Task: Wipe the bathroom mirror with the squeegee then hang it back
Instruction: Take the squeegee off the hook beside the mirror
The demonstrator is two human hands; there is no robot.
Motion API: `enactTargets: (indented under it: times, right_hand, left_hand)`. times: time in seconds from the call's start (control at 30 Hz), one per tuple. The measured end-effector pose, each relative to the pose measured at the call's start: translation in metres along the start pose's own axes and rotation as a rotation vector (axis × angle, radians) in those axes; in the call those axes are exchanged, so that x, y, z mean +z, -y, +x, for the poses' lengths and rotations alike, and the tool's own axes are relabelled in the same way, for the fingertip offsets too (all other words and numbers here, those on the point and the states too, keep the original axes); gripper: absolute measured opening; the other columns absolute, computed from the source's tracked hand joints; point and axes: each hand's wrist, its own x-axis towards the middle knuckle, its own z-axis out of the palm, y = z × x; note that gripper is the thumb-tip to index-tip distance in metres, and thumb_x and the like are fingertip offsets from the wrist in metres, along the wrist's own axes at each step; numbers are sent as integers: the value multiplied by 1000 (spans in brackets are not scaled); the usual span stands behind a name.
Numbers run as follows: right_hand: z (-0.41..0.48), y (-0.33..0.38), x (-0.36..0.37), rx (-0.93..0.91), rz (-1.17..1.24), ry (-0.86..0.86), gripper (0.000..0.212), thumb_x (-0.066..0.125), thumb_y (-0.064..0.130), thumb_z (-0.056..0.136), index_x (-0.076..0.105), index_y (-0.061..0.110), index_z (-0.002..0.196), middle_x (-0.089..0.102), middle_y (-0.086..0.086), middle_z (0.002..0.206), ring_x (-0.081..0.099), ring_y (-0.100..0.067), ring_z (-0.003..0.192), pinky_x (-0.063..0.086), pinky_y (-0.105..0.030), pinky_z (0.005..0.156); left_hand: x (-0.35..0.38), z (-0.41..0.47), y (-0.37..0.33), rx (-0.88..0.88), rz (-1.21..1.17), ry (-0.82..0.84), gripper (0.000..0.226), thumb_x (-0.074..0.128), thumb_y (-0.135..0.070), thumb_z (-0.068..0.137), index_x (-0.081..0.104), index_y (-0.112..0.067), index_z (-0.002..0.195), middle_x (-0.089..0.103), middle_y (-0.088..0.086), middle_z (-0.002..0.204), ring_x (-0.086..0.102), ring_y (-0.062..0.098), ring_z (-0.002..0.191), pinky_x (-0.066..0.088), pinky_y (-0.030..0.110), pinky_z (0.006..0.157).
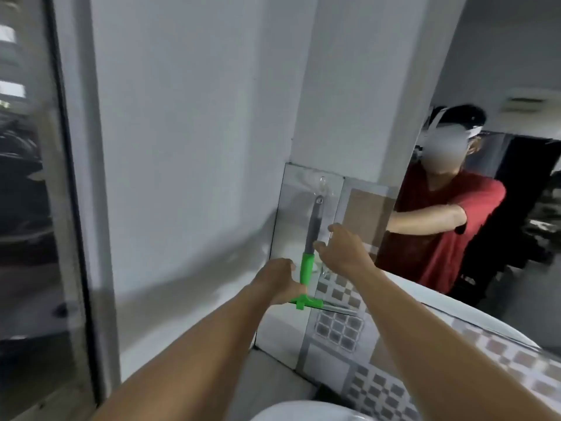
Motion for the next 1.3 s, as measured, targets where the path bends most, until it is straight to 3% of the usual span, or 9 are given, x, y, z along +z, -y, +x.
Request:
enactTargets:
  times: [0.1, 0.27, 0.43, 0.57, 0.7, 0.83, 0.97, 1.2, 1.3]
  right_hand:
    - [10, -1, 15, 53, 150, -46, 52, 57, 35, 95, 46, 15, 142, 70, -10, 119, 66, -27, 94, 50, -35, 71]
    - [16, 6, 23, 63, 324, -83, 33, 58, 22, 98, 55, 10, 128, 71, -8, 101, 62, -13, 70, 42, -25, 52]
    - [16, 5, 23, 71, 371, -95, 31, 60, 22, 97, 55, 9, 125, 60, 8, 77, 59, -5, 66, 44, -24, 54]
    - [3, 11, 10, 40, 399, -109, 30, 61, 22, 97, 55, 10, 124, 65, 2, 87, 64, -13, 73, 54, -32, 64]
    - [-17, 14, -18, 16, 425, -125, 31, 64, 22, 95, 58, 9, 123, 69, -5, 99, 67, -17, 80, 59, -35, 68]
    - [-53, 11, -65, -46, 314, -178, 29, 68, 31, 92, 64, 13, 115, 71, -3, 101, 66, -17, 81, 51, -30, 65]
    - [-93, 3, -115, -94, 52, -335, 32, 74, 43, 83, 56, 19, 92, 65, -2, 89, 61, -24, 80, 47, -38, 62]
    - [-164, -24, -192, -351, -562, -552, 35, 61, 35, 94, 57, 17, 123, 53, -10, 129, 41, -35, 128, 31, -64, 109]
    - [-187, -35, -219, -435, -585, -508, 17, 56, 22, 98, 62, 20, 114, 66, -3, 115, 57, -29, 115, 32, -66, 108]
  left_hand:
    - [14, 11, 3, -8, -77, -21, 39, 71, -36, 82, 62, -18, 114, 65, 0, 118, 64, 17, 92, 54, 33, 86]
    - [26, 21, 1, 8, -188, -111, 20, 70, -34, 84, 67, -20, 99, 71, -5, 97, 67, 18, 91, 54, 30, 78]
    - [27, 19, -3, -18, -320, -185, 14, 73, -33, 84, 67, -23, 90, 71, -7, 83, 70, 16, 80, 55, 30, 75]
    - [24, 6, -7, -7, -382, -236, 25, 79, -36, 79, 68, -22, 96, 73, -8, 88, 71, 14, 81, 57, 31, 77]
    - [15, -17, -24, 53, -355, -317, 24, 79, -33, 81, 64, -21, 96, 69, -11, 85, 67, 9, 79, 44, 10, 65]
    - [-2, -44, -53, 139, -249, -328, 19, 76, -29, 85, 67, -19, 99, 66, -12, 86, 63, 9, 78, 38, 9, 62]
    - [-25, -72, -89, 232, -151, -292, 19, 75, -27, 86, 67, -19, 101, 72, -4, 93, 68, 19, 84, 55, 31, 74]
    - [-69, -125, -177, 473, 163, -275, 20, 71, -17, 90, 67, -15, 110, 71, 7, 95, 68, 22, 76, 60, 41, 71]
    - [-85, -140, -205, 575, 260, -275, 15, 67, -7, 90, 68, -14, 102, 68, 4, 91, 60, 12, 69, 45, 28, 57]
